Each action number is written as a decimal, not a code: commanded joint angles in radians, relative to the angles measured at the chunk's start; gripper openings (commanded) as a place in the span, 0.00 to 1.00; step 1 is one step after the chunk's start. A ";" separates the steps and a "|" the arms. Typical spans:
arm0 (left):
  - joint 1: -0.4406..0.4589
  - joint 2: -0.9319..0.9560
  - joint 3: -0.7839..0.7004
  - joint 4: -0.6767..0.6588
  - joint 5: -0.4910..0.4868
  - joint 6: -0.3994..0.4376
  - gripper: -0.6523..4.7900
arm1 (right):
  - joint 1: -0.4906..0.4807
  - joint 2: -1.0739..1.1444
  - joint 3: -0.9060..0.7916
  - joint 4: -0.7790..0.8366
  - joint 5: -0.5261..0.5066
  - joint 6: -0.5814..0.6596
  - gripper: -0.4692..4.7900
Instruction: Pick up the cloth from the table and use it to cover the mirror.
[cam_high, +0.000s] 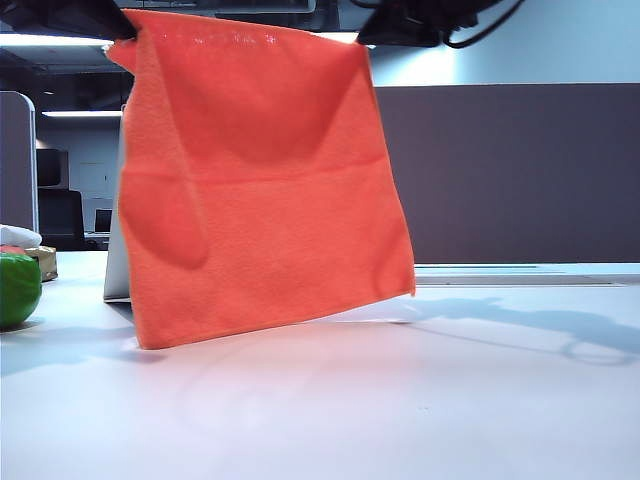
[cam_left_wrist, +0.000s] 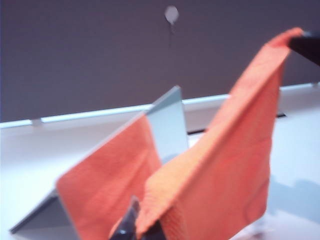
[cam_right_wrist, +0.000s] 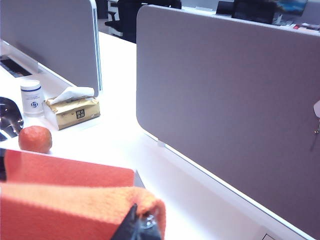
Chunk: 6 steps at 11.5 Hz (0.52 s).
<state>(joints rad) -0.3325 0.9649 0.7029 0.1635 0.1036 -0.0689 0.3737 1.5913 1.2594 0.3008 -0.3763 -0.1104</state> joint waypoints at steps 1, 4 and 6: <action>-0.011 0.012 0.005 0.018 -0.057 -0.042 0.11 | -0.042 0.074 0.089 -0.043 -0.114 -0.003 0.09; -0.015 0.012 0.009 0.027 -0.127 -0.044 0.11 | -0.039 0.155 0.177 -0.071 -0.149 -0.002 0.09; -0.015 0.031 0.011 0.042 -0.182 -0.044 0.11 | -0.031 0.165 0.177 -0.071 -0.155 -0.002 0.09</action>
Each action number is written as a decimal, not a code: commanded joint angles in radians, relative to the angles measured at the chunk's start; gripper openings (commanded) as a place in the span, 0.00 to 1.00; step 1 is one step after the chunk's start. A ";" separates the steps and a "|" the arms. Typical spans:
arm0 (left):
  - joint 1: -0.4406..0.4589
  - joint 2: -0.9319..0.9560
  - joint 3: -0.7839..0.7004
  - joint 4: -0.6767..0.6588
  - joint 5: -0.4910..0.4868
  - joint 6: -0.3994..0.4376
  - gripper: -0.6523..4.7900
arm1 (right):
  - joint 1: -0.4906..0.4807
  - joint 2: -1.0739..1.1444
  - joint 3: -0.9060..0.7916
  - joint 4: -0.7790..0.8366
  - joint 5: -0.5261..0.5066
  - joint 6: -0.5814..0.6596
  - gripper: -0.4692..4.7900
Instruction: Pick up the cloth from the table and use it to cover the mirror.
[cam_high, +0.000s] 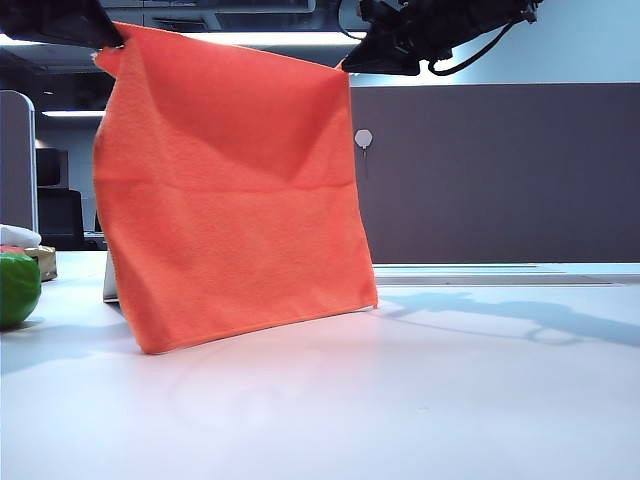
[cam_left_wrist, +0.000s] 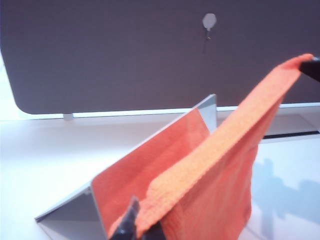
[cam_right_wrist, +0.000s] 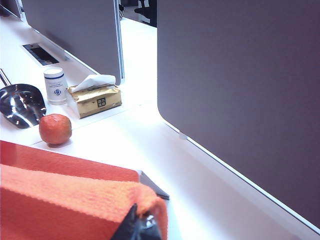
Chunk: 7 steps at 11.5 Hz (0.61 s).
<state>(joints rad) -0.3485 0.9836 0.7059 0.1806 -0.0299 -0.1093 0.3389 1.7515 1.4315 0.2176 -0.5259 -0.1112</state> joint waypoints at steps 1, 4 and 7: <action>0.001 0.018 0.008 0.032 -0.059 -0.003 0.11 | 0.005 0.008 0.005 0.013 -0.007 -0.002 0.09; 0.001 0.091 0.020 0.085 -0.090 -0.003 0.11 | 0.023 0.101 0.082 0.006 -0.005 -0.002 0.09; 0.002 0.093 0.020 0.093 -0.135 0.005 0.11 | 0.035 0.165 0.199 -0.039 -0.010 -0.002 0.09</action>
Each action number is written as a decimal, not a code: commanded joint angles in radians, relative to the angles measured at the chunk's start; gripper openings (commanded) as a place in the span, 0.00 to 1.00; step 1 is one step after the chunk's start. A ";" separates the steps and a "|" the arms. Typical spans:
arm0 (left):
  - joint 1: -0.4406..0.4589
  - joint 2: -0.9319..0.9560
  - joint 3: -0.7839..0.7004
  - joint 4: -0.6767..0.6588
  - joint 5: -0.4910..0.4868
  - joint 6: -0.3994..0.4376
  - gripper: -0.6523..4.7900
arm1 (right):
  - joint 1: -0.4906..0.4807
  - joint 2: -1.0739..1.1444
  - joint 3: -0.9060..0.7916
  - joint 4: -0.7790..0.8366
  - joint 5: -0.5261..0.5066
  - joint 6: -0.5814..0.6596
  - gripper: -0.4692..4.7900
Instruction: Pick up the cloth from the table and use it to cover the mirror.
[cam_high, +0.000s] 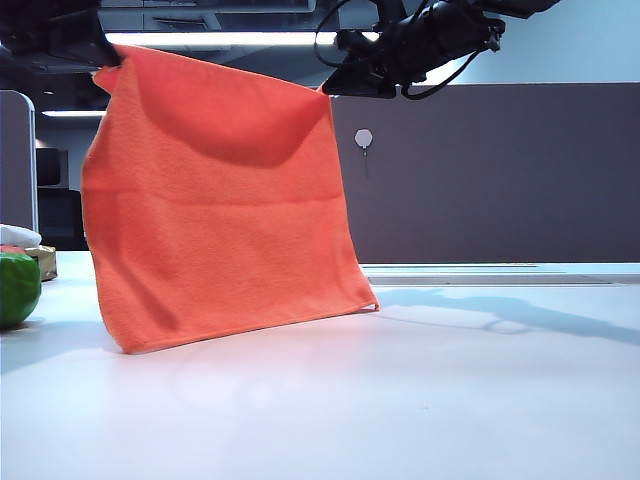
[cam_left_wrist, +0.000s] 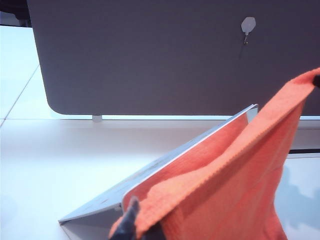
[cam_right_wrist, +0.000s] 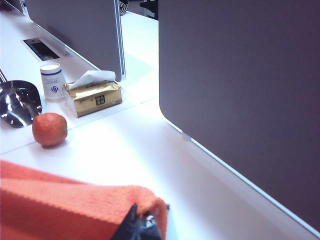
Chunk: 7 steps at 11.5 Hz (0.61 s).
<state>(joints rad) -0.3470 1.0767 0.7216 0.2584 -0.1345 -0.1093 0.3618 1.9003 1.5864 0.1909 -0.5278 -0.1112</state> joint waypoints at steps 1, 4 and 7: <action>0.001 0.000 0.005 0.021 -0.071 0.005 0.11 | 0.026 0.034 0.074 -0.026 -0.010 -0.002 0.09; 0.001 0.002 0.018 0.033 -0.137 0.033 0.11 | 0.030 0.067 0.111 -0.033 0.010 -0.002 0.09; 0.001 0.004 0.022 0.026 -0.142 0.031 0.11 | 0.031 0.071 0.136 -0.020 0.037 -0.002 0.09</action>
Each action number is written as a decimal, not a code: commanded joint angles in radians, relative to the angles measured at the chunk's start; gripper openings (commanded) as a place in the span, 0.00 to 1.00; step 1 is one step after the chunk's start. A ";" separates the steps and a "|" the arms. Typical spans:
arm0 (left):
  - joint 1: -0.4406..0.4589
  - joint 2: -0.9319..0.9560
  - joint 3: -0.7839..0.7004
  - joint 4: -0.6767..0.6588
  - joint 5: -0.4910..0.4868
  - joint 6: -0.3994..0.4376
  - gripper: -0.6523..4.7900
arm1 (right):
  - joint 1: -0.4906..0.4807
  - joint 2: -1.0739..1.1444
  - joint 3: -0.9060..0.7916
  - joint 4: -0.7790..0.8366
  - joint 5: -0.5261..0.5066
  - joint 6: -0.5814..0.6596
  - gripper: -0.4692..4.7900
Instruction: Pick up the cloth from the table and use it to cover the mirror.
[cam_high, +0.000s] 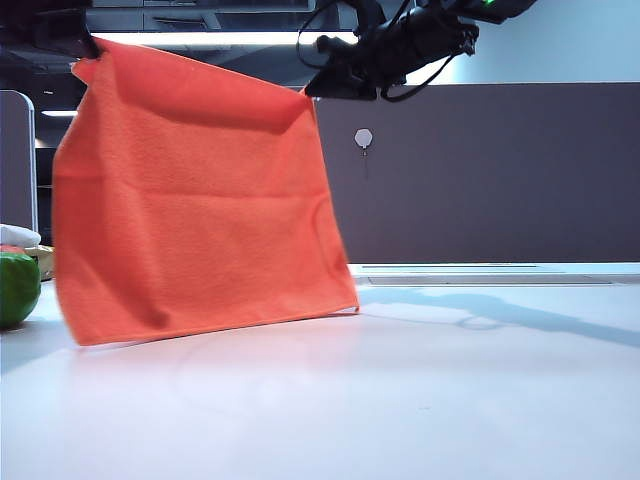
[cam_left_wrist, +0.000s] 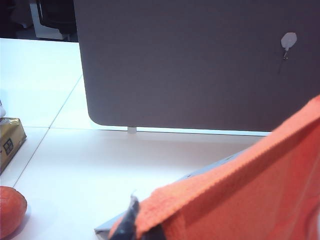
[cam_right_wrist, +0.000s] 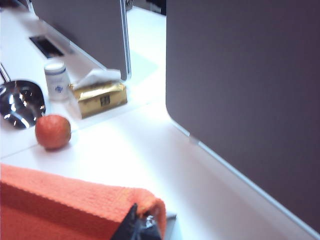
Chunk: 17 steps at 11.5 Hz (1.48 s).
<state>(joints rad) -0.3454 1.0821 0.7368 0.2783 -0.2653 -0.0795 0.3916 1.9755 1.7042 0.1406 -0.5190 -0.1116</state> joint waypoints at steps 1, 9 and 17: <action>0.000 0.007 0.006 0.008 -0.011 0.000 0.11 | 0.001 -0.003 0.018 0.036 0.032 -0.002 0.09; 0.090 0.067 0.014 0.064 -0.014 -0.008 0.11 | 0.021 0.132 0.156 0.021 0.076 0.006 0.09; 0.104 0.156 0.014 0.075 0.064 -0.052 0.11 | 0.019 0.185 0.222 -0.034 0.140 -0.001 0.09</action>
<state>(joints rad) -0.2428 1.2388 0.7464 0.3473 -0.1997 -0.1287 0.4133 2.1647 1.9198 0.1120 -0.4164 -0.1104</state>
